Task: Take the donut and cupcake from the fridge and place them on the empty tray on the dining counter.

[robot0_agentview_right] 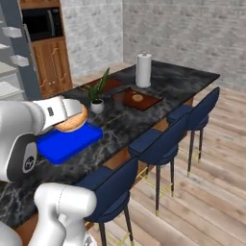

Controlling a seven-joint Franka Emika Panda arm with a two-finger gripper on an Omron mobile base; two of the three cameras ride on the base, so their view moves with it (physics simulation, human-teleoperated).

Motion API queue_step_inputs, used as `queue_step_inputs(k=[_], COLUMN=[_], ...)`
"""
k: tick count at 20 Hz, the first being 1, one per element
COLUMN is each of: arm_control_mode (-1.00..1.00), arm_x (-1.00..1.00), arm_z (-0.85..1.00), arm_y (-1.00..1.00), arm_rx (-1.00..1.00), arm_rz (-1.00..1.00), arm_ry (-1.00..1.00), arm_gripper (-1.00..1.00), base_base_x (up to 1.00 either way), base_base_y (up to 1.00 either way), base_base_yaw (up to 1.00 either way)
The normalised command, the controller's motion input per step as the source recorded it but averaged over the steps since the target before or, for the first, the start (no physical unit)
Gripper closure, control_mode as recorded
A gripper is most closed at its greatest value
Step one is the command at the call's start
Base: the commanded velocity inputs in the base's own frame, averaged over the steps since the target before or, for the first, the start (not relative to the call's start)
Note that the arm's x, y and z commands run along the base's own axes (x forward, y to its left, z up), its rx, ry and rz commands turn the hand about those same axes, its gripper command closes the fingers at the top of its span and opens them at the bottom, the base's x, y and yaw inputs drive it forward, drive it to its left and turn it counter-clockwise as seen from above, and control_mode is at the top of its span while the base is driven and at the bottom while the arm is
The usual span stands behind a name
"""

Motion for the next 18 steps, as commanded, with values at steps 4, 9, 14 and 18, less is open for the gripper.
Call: queue_step_inputs(k=[4,9,14,18], arm_control_mode=[1.00,1.00,1.00,1.00], arm_x=[0.00,0.00,0.00,0.00], arm_z=[0.00,0.00,0.00,0.00], arm_y=[0.00,0.00,0.00,0.00], arm_rx=[0.00,0.00,0.00,0.00], arm_rz=[0.00,0.00,0.00,0.00], arm_ry=[0.00,0.00,0.00,0.00], arm_gripper=[1.00,1.00,1.00,1.00], base_base_x=[0.87,0.70,0.28,0.32], base_base_y=[-0.36,-0.04,0.01,0.07], base_base_yaw=[0.57,0.52,0.10,0.00])
